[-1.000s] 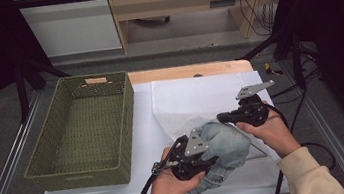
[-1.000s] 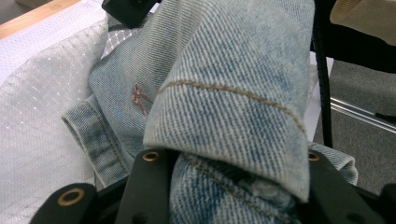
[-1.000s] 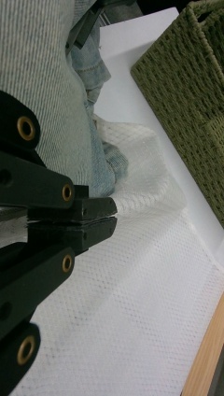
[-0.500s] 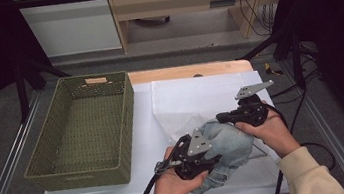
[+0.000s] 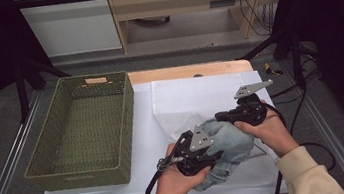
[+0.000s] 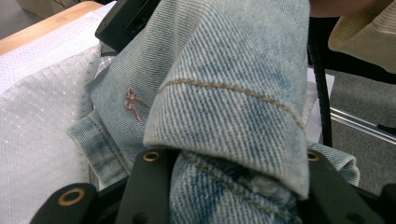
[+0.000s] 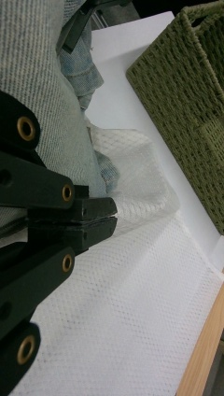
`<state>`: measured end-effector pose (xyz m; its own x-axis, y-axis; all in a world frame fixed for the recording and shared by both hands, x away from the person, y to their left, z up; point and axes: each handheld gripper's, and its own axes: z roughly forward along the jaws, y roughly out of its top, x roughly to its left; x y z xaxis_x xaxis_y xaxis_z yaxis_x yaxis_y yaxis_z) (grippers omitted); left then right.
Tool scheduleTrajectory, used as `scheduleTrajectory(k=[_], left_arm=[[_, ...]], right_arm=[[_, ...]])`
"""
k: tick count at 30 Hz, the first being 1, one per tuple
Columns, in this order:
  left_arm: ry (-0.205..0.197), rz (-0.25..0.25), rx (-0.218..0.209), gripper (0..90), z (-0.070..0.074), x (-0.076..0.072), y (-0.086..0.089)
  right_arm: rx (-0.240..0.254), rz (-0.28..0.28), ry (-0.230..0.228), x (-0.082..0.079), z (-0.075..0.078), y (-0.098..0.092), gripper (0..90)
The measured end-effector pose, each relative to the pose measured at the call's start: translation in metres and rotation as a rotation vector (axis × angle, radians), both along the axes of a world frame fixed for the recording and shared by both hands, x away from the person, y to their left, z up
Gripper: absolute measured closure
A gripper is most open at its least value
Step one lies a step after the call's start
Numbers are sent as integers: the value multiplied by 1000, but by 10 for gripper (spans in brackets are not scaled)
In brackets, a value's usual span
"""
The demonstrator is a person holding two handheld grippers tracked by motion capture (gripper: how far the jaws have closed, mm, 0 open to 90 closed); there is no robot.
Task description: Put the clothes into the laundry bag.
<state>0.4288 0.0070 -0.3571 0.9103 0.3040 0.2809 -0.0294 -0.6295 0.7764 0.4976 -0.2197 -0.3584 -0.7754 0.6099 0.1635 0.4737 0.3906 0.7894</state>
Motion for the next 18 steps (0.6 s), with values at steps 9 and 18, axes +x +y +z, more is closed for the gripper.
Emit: scheduleTrajectory(k=[9,18], left_arm=[[5,11,3,632,-10,3,2],[13,19,7,631,-20,6,5]], right_arm=[[7,-7,-7,-4,3,-5,895],[-5,13,-21,-10,8,-6,896]])
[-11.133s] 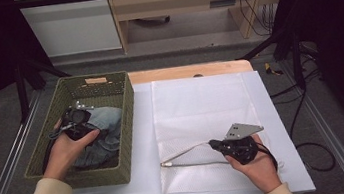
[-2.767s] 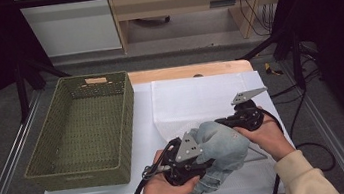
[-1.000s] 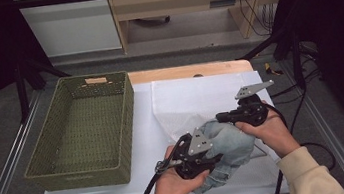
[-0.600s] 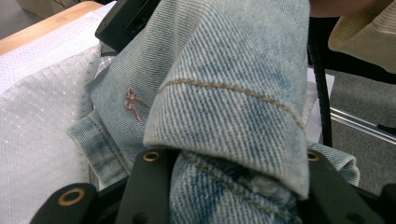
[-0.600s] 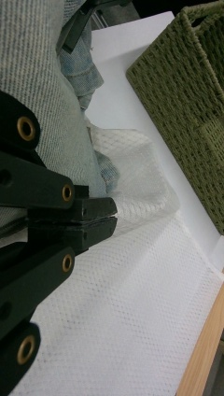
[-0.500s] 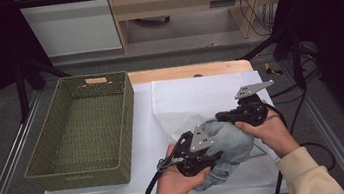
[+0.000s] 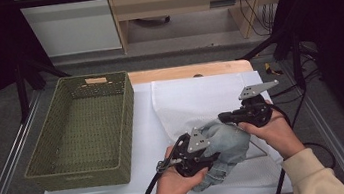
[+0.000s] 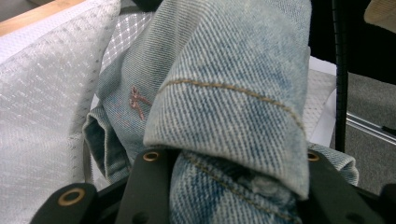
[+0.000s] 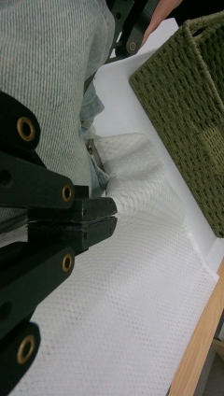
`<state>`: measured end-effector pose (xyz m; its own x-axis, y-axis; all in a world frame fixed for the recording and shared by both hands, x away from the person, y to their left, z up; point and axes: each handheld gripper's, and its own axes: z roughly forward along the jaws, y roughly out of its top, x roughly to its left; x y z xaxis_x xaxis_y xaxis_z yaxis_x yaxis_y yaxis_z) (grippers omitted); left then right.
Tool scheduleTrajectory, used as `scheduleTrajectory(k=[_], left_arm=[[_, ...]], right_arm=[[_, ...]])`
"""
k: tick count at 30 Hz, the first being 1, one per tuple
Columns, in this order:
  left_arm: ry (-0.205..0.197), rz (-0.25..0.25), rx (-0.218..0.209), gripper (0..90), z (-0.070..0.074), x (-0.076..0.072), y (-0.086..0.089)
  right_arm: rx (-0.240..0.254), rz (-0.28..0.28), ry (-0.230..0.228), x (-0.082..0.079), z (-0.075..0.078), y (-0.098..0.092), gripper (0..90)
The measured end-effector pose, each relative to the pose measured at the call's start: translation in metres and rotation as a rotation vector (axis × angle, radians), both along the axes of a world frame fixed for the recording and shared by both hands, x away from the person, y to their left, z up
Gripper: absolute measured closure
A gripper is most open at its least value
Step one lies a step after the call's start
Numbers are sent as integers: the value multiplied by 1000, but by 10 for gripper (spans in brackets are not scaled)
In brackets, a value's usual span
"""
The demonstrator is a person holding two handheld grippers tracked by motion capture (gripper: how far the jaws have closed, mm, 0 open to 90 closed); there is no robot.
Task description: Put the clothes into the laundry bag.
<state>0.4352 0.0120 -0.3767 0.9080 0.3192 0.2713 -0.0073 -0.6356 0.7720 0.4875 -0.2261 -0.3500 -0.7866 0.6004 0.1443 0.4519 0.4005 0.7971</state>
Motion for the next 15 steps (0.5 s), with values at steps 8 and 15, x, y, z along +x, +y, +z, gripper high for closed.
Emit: scheduleTrajectory(k=[8,15], left_arm=[[8,19,11,631,-6,5,4],[6,35,8,631,-7,7,5]], right_arm=[[2,9,3,-1,2,3,896],[0,16,0,-3,4,5,896]])
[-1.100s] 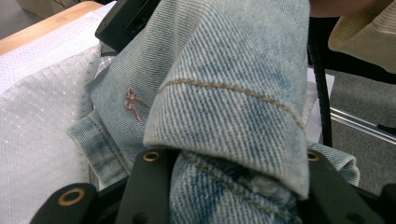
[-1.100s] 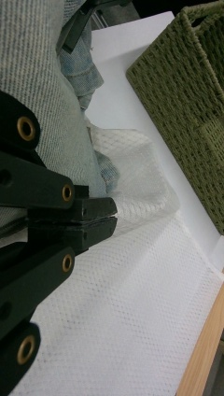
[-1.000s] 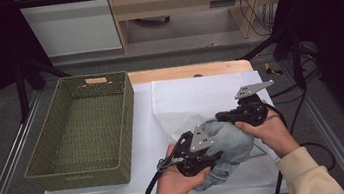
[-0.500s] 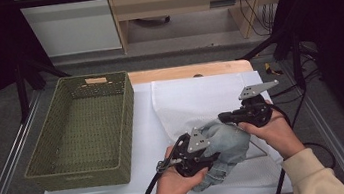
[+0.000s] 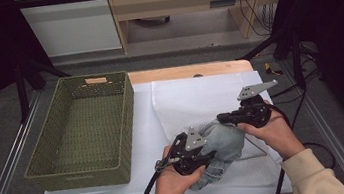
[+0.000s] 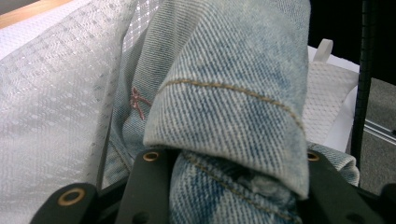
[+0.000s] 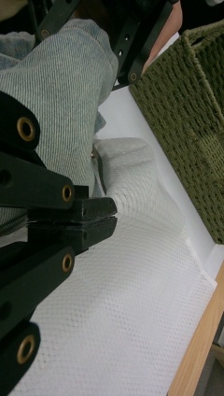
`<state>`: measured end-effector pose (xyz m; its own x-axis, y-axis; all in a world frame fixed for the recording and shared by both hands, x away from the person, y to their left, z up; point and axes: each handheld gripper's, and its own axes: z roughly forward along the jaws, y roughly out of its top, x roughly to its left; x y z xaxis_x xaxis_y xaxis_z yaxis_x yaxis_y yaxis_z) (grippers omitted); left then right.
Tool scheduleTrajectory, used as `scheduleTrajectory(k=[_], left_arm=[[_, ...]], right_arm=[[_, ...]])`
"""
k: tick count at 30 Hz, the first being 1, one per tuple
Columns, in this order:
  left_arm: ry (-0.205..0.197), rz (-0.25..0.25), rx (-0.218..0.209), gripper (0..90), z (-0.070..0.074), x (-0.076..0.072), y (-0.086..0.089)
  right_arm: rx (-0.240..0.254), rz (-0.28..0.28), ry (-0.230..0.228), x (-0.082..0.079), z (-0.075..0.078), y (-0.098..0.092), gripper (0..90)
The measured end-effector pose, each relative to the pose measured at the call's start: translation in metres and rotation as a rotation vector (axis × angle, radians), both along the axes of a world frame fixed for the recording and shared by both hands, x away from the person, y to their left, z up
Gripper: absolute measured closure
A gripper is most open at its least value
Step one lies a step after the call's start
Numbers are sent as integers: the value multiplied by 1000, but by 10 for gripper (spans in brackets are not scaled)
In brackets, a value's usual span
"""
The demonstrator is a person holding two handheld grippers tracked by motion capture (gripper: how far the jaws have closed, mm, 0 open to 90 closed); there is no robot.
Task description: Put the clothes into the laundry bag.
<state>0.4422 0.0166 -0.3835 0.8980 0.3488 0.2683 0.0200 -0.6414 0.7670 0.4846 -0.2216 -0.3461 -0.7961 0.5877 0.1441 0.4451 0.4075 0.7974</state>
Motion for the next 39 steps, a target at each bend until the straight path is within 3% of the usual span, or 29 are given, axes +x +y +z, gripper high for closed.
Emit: scheduleTrajectory(k=[9,21,39], left_arm=[[-17,14,14,631,2,-3,-4],[-10,30,16,629,-3,4,-2],[-31,112,58,618,-11,11,-7]], right_arm=[[10,3,2,-2,1,0,896],[0,11,-5,-9,8,-1,896],[-31,13,9,-15,17,11,897]])
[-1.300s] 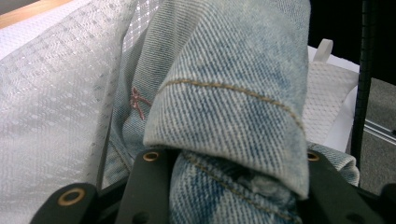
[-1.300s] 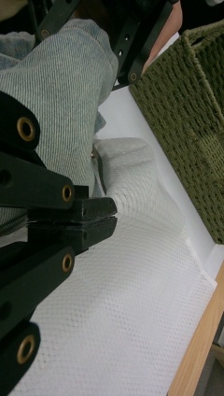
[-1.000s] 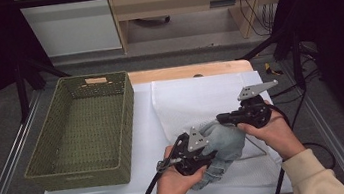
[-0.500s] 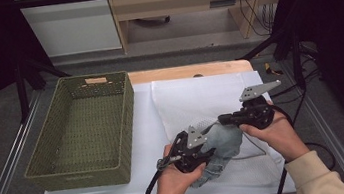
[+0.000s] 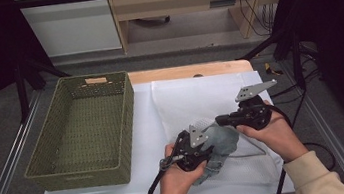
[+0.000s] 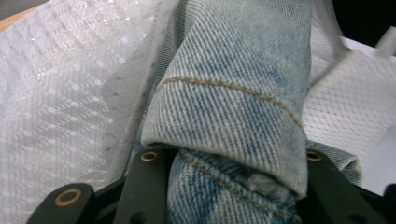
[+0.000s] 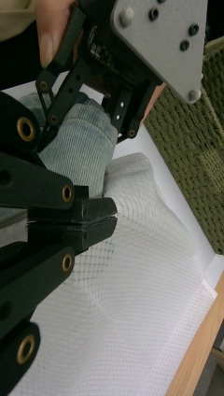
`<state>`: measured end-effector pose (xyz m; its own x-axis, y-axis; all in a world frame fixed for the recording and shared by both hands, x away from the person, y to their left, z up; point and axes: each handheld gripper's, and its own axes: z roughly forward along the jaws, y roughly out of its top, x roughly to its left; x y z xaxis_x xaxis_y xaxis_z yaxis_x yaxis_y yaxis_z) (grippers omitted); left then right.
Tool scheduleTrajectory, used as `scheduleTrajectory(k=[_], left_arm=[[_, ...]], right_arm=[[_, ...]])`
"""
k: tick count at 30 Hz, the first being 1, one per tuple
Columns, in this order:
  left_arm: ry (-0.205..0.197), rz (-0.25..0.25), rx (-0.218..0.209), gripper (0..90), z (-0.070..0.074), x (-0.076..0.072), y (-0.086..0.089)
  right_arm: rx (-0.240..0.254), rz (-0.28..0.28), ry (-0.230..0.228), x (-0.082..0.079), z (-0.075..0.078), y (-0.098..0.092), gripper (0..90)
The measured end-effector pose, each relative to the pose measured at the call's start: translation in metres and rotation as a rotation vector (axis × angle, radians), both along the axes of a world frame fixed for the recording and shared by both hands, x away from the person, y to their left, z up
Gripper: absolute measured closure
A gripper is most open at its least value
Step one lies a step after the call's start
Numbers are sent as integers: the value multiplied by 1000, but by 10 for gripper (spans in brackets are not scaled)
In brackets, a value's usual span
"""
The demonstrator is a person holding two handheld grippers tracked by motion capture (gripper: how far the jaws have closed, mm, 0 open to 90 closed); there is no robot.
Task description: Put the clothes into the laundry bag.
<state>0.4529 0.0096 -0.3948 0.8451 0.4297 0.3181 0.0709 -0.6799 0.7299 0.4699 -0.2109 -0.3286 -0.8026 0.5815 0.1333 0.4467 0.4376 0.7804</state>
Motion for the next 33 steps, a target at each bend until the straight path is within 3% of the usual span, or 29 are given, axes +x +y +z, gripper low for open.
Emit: scheduleTrajectory(k=[11,19,22,24,28,33], left_arm=[[13,2,-45,613,-11,9,-1],[-7,16,-62,621,4,-2,-4],[-3,18,-69,619,6,0,-7],[-6,13,-67,615,2,5,-9],[25,8,-76,604,-12,17,-13],[25,6,-93,563,-20,25,-17]], right_arm=[[-7,-9,21,3,-11,7,896],[13,-18,28,6,-14,10,896],[20,-25,23,5,-14,10,896],[23,-34,24,6,-14,9,896],[26,-45,28,7,-19,6,896],[47,-68,33,9,-29,1,896]])
